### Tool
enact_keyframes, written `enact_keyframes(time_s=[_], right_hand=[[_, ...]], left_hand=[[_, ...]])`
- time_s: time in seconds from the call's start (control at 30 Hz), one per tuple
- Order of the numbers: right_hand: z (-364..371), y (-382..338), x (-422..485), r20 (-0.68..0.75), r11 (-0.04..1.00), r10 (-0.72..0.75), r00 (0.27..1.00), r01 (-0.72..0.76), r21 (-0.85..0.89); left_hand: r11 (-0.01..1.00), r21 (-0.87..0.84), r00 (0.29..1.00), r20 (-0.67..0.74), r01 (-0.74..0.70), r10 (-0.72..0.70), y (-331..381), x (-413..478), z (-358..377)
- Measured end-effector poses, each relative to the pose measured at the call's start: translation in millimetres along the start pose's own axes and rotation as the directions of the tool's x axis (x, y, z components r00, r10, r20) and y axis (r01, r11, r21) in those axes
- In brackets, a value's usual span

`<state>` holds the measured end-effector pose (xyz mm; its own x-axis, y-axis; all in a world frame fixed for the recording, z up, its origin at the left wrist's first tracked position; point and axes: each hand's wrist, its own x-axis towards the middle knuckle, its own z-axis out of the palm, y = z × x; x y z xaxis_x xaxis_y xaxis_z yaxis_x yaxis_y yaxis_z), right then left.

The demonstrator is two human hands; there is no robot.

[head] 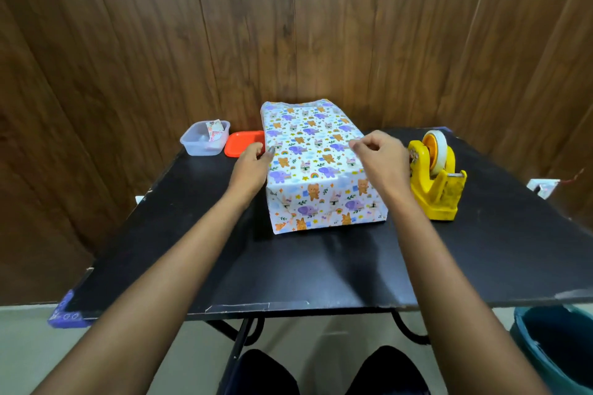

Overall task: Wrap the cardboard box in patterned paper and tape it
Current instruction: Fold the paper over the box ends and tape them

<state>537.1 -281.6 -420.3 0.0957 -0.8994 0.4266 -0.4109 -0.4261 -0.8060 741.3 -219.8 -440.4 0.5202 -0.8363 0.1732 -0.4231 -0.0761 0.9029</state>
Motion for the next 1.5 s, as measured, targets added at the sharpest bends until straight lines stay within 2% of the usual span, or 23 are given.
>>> enact_keyframes(time_s=[0.1,0.2,0.27,0.33,0.43,0.5,0.6,0.73,0.83,0.97,1.07,1.17,1.2,1.33,1.43,1.5], right_hand=[[-1,11,34,0.041,0.988,0.019,0.999,-0.013,-0.151],[2,22,56,0.163,0.972,0.180,0.970,-0.150,-0.182],[0,23,65,0.273,0.936,0.353,0.895,-0.342,-0.087],[-6,23,70,0.408,0.837,0.510,0.757,-0.546,-0.035],[-12,32,75,0.532,0.741,0.582,0.615,-0.671,-0.036],[-12,36,73,0.557,0.723,0.587,0.587,-0.690,-0.035],[-17,37,71,0.561,0.726,0.581,0.589,-0.687,-0.031],[-32,32,70,0.552,0.749,0.537,0.638,-0.661,0.034],[-47,27,66,0.555,0.767,0.442,0.705,-0.618,0.172],[-66,27,59,0.536,0.806,0.258,0.804,-0.485,0.340],[-73,23,53,0.507,0.778,0.206,0.837,-0.454,0.434],[-75,16,51,0.491,0.738,0.151,0.858,-0.428,0.522],[-76,14,50,0.504,0.710,0.147,0.851,-0.446,0.546],[-73,10,50,0.552,0.590,0.111,0.826,-0.502,0.632],[-58,14,45,0.478,0.532,0.149,0.866,-0.478,0.700],[-50,22,43,0.429,0.469,0.162,0.889,-0.452,0.759]], left_hand=[[0.948,-0.198,0.966,0.117,0.249,-0.229,7,15,7],[0.911,-0.243,0.937,0.196,0.332,-0.289,6,27,9],[0.879,-0.295,0.921,0.225,0.375,-0.318,6,30,11],[0.838,-0.348,0.903,0.253,0.419,-0.347,5,29,13],[0.779,-0.419,0.882,0.285,0.467,-0.375,4,27,17],[0.765,-0.428,0.874,0.293,0.482,-0.387,4,26,19],[0.766,-0.440,0.882,0.289,0.467,-0.372,8,20,21],[0.775,-0.496,0.917,0.277,0.392,-0.286,17,12,19],[0.790,-0.551,0.958,0.239,0.269,-0.159,27,10,15],[0.751,-0.656,0.994,0.108,0.078,-0.009,43,5,3],[0.815,-0.577,0.996,0.028,-0.049,0.079,50,2,0],[0.901,-0.375,0.976,-0.066,-0.216,0.207,51,6,3],[0.904,-0.364,0.974,-0.085,-0.227,0.210,51,5,2],[0.804,-0.554,0.976,-0.159,-0.213,0.149,49,-8,5],[0.706,-0.691,0.986,-0.158,-0.153,0.059,41,-13,15],[0.688,-0.714,0.989,-0.140,-0.128,0.039,35,-15,14]])
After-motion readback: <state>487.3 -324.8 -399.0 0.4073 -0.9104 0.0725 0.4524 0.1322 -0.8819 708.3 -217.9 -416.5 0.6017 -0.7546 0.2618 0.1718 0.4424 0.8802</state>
